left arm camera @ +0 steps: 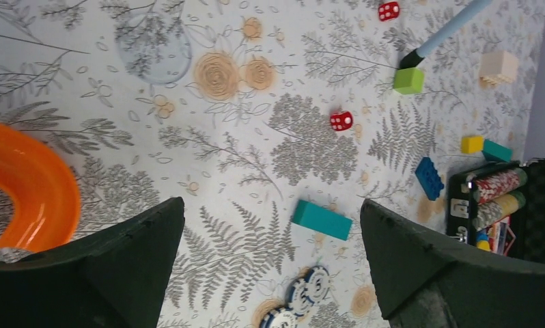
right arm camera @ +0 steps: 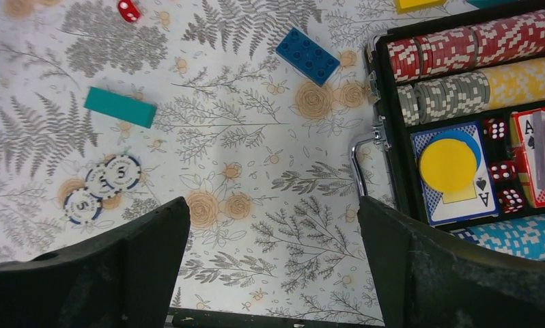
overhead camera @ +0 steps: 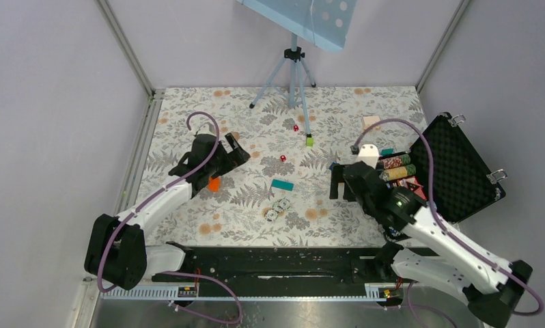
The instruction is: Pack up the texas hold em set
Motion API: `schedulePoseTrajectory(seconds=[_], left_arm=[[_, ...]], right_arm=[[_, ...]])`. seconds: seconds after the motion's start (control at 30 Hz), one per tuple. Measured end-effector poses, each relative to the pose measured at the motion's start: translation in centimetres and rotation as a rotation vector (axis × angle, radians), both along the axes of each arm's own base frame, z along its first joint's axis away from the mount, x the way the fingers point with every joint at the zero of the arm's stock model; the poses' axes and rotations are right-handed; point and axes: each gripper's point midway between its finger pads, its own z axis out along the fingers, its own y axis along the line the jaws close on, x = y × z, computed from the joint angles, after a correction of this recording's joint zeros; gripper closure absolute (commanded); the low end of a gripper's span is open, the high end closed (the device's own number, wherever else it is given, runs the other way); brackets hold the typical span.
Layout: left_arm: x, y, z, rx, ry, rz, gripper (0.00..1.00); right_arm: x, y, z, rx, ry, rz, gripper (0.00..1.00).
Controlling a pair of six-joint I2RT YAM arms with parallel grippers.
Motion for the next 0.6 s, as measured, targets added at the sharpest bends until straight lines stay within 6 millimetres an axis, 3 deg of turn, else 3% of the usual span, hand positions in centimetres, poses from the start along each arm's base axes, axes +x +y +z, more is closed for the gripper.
schedulePoseTrajectory(seconds=[0.13,0.27,0.43,0.6], left_arm=[[-0.2,1.0,-0.6,0.026,0.016,-0.011,0.01],[-0.8,0.5,-0.7,0.018,0.024,-0.063,0.01],[-1.2,-0.6,-0.3,-0.004,0.014,-0.134,0.01],[-2.0,-1.8,-0.3,0.008,0.003,-0.202,0.01]], right_arm=[[1.8,0.0,-0.7,-0.046,0.071,-0.069,0.0],[4.5,-3.8,-2.2,-0.021,0.155,-0.285,0.01],[6.0,-7.3,-3.6,-0.012,0.219,-0.46,0.01],[7.5,-10.5,-3.8,0.029,0.24,-0.615,0.0]])
